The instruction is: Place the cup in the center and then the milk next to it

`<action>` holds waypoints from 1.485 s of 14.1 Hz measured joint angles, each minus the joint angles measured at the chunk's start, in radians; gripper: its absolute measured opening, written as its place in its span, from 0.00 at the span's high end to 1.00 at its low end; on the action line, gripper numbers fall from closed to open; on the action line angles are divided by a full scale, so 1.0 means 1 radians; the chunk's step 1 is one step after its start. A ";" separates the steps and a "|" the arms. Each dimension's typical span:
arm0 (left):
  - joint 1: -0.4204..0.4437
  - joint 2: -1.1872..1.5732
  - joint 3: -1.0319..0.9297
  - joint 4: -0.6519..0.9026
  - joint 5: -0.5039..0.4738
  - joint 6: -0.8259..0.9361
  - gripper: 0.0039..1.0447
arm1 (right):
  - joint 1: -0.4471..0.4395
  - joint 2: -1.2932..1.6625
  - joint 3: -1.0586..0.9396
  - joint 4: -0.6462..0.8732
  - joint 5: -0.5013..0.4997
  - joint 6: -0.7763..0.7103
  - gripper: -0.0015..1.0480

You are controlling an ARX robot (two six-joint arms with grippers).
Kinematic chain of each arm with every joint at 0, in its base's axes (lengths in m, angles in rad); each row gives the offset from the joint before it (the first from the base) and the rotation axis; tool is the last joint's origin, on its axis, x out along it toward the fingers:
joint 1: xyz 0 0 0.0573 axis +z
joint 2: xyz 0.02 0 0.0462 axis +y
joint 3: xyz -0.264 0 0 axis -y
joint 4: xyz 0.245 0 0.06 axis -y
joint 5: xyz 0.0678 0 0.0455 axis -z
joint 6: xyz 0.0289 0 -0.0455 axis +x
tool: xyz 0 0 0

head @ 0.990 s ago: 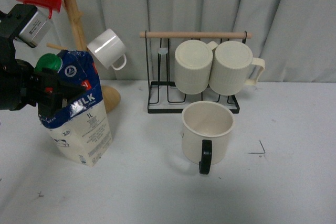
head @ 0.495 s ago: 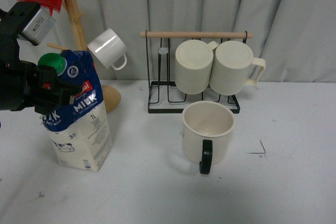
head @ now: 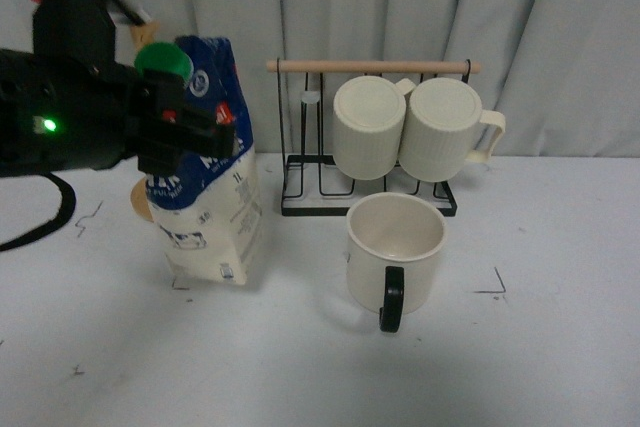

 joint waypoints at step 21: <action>-0.259 0.066 0.087 0.048 -0.286 -0.249 0.27 | 0.000 0.000 0.000 0.000 0.000 0.000 0.06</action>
